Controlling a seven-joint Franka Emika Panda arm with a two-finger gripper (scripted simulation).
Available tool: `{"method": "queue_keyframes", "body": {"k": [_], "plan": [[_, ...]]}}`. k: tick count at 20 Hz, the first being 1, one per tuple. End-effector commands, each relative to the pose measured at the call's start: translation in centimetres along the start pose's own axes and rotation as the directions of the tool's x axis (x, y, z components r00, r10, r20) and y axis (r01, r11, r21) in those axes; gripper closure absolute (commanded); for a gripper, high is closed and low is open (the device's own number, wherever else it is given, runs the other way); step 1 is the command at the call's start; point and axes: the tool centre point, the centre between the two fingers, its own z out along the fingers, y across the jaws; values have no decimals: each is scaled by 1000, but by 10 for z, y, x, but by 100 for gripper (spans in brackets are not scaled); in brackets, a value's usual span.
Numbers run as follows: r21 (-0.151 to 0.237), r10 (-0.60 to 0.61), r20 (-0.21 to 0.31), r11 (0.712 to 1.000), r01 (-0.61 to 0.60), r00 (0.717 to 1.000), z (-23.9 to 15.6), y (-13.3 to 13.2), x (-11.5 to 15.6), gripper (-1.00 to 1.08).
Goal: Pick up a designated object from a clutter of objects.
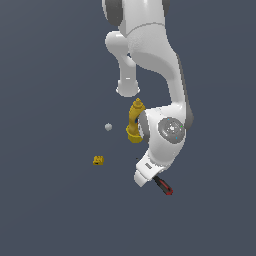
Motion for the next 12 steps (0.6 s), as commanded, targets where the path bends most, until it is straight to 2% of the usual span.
{"method": "queue_keyframes", "body": {"k": [1, 12], "plan": [[0, 0, 0, 1000, 0, 1000, 1, 0, 0, -92], [-1, -3, -1, 1000, 3, 1000, 45, 0, 0, -92]]}}
